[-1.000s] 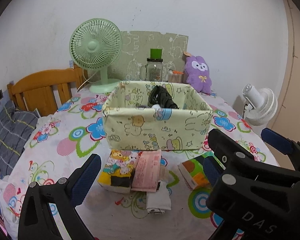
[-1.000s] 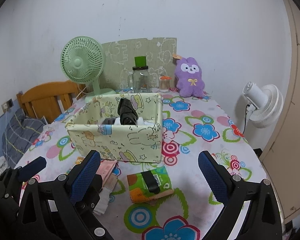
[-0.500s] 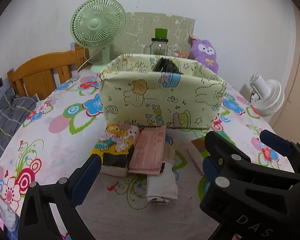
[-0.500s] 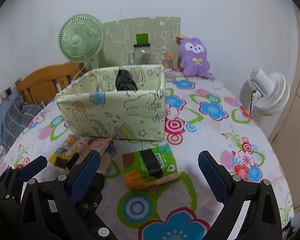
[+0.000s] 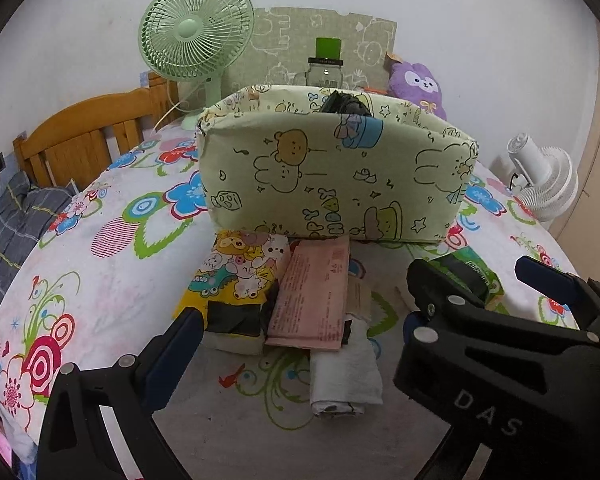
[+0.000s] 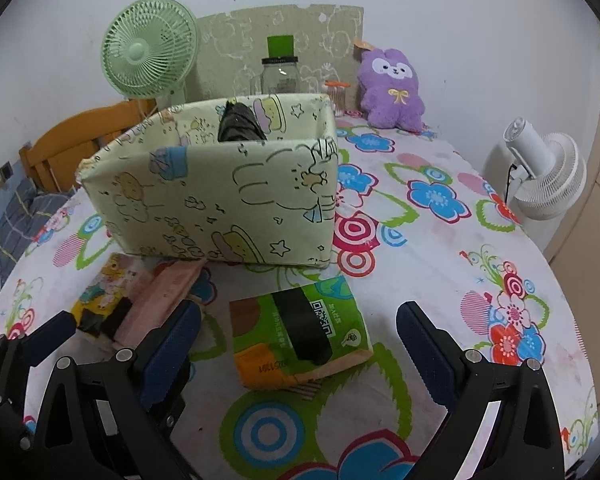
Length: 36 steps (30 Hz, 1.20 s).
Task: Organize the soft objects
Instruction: 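Grasp the cartoon-print pouch with the left tool while the right tool grasps the green snack bag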
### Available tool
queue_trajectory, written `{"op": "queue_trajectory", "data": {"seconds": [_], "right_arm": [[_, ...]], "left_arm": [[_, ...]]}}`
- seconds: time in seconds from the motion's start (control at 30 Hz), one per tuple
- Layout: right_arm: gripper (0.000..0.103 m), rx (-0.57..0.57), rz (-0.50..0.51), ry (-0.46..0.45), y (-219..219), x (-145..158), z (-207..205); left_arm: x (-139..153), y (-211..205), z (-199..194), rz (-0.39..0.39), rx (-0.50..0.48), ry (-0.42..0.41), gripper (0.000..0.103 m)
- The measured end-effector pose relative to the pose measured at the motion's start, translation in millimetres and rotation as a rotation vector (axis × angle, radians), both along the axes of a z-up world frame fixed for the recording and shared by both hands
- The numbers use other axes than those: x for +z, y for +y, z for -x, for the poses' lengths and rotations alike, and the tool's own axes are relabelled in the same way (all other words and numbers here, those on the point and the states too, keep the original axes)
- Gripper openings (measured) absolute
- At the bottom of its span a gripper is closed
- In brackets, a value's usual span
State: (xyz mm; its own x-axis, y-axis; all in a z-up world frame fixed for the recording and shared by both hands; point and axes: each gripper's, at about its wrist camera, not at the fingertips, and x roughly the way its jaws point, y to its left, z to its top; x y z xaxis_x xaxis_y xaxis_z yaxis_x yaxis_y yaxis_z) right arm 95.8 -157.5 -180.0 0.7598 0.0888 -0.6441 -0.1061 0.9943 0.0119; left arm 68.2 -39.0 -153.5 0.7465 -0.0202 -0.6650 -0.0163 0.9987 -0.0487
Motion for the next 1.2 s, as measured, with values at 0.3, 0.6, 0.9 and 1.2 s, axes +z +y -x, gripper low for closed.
{"op": "queue_trajectory", "data": {"seconds": [0.3, 0.6, 0.9, 1.2], "right_arm": [[0.093, 0.0, -0.022, 0.054, -2, -10, -11], [0.075, -0.005, -0.021, 0.053, -2, -11, -6], [0.075, -0.006, -0.031, 0.009, 3, 5, 2], [0.075, -0.009, -0.032, -0.007, 20, 14, 2]], "left_arm": [[-5, -6, -5, -0.046, 0.001, 0.021, 0.1], [-3, -4, -2, -0.027, -0.012, 0.018, 0.101], [11, 4, 3, -0.034, -0.024, -0.024, 0.101], [15, 23, -8, -0.06, -0.029, -0.011, 0.097]]}}
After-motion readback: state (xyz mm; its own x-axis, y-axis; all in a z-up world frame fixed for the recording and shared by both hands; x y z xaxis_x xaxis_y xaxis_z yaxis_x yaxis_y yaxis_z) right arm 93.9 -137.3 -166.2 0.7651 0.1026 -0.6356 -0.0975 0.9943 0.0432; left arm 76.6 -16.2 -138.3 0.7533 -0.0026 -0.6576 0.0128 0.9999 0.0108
